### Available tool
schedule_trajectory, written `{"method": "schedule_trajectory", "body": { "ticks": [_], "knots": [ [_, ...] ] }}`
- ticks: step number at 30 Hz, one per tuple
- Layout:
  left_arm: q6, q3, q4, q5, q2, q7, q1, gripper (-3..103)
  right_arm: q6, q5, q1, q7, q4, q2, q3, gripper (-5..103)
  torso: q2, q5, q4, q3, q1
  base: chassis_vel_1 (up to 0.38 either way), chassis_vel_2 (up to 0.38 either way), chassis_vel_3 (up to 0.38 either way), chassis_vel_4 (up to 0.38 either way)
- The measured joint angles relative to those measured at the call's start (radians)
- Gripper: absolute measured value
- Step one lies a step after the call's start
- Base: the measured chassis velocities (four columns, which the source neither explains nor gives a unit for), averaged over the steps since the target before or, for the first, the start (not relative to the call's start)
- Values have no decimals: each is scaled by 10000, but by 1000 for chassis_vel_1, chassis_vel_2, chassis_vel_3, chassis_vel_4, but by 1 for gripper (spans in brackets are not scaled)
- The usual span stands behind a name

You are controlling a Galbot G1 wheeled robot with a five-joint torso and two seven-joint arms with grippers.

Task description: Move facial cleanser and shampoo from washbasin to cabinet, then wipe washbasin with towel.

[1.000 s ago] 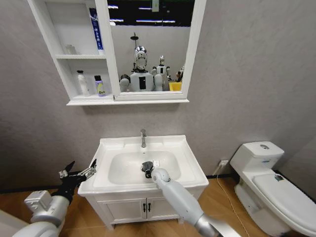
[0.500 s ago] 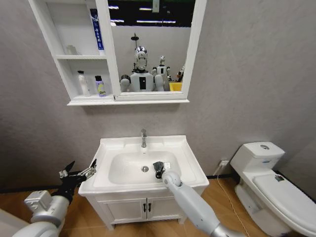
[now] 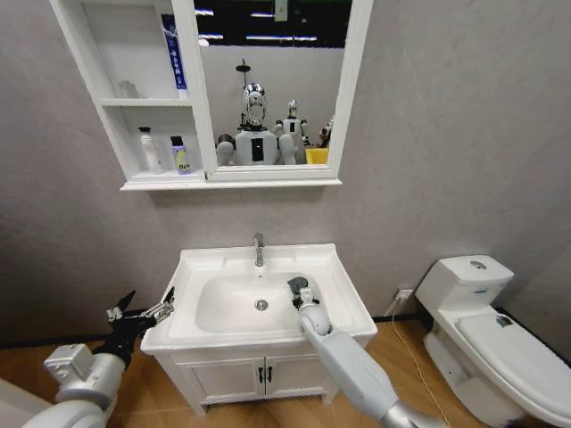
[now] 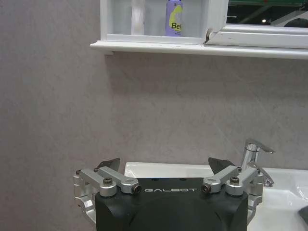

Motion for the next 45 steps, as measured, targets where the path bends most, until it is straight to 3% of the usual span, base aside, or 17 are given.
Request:
{"method": "schedule_trajectory", "body": {
  "ticks": [6, 13, 21, 23, 27, 29, 32, 37, 42, 43, 45],
  "knots": [
    [0, 0, 0, 0, 0, 0, 0, 100, 443, -962, 561, -93, 300, -3, 180, 3, 0, 0, 3, -2, 0, 0, 0, 0, 0],
    [0, 0, 0, 0, 0, 0, 0, 100, 489, -1255, 942, -372, 589, -274, 693, 3, 0, 0, 3, -2, 0, 0, 0, 0, 0],
    [0, 0, 0, 0, 0, 0, 0, 100, 489, 98, 822, -1219, 482, -871, 1843, 3, 2, 1, -3, -2, 0, 0, 0, 0, 0],
    [0, 0, 0, 0, 0, 0, 0, 100, 630, 894, 756, -1919, 242, -981, 2202, 3, 2, 1, -2, -2, 0, 0, 0, 0, 0],
    [0, 0, 0, 0, 0, 0, 0, 100, 877, 830, 639, -2360, -35, -994, 2377, 3, 2, 1, 3, -2, 0, 0, 0, 0, 0],
    [0, 0, 0, 0, 0, -1, 0, 100, 811, 773, 584, -2396, -39, -1010, 2413, 8, 2, 2, 2, -2, 0, 0, 0, 0, 0],
    [0, 0, 0, 0, 0, 0, 0, 100, 563, 245, 558, -2183, -274, -926, 2431, 24, 2, 0, 0, -3, 0, 0, 0, 0, 0],
    [0, 0, 0, 0, 0, -1, 0, 100, 744, -637, 650, -2203, -732, -809, 2431, 35, 2, 1, 2, -2, 0, 0, 0, 0, 0],
    [0, 0, 0, 0, 0, 0, 0, 100, 1092, -1241, 740, -2487, -980, -850, 2409, 61, 2, 0, 1, -2, 0, 0, 0, 0, 0],
    [0, 0, 0, 0, 0, 0, 0, 100, 1092, -1241, 740, -2487, -980, -850, 2409, 61, 2, 0, 1, -2, 0, 0, 0, 0, 0],
    [0, 0, 0, 0, 0, 0, -1, 100, 1116, -1246, 713, -2519, -930, -900, 2389, 73, 2, -1, -1, -2, 0, 0, 0, 0, 0]
  ]
}}
